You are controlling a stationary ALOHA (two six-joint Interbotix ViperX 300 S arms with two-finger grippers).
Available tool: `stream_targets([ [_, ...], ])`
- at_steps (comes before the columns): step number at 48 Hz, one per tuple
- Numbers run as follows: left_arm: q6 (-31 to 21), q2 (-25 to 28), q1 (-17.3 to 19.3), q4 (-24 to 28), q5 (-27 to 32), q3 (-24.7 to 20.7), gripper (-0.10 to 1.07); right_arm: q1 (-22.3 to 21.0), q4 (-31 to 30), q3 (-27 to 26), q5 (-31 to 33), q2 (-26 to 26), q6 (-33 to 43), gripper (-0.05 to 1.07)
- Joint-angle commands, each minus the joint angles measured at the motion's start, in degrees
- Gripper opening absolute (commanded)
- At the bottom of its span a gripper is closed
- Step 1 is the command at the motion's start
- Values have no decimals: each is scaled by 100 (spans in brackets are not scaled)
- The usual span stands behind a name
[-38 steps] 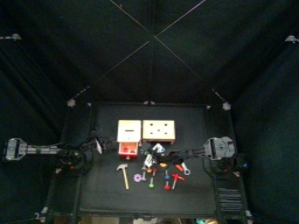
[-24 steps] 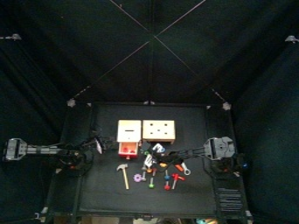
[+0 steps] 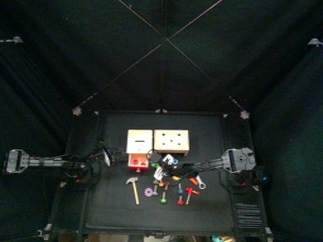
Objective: Place green nut into drawer
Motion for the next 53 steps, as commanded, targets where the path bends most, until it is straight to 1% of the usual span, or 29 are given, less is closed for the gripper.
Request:
stream_targets([
  [1,9,18,18,18,-26,-149,84,35,-185,-299,-18,-290,-9,68],
  [7,9,18,26,26,-26,-149,84,18,-501,-545,-53,-246,0,68],
  [15,0,18,35,26,-26,-158,84,0,-747,-896,-114,-88,0,68],
  [26,9,18,35,26,-26,-158,84,-26,-817,-1160,-237,88,-9,68],
  [32,18,18,35,26,-26,-158,84,-141,-817,-1336,-396,325,-9,68],
  [40,9,18,35,26,-26,-158,84,-272,-835,-1459,-413,554,-9,69],
  [47,18,18,35,26,-18,-158,84,-378,-817,-1459,-422,580,0,69],
  [53,18,18,35,26,-26,-158,84,-387,-809,-1468,-510,615,0,71],
])
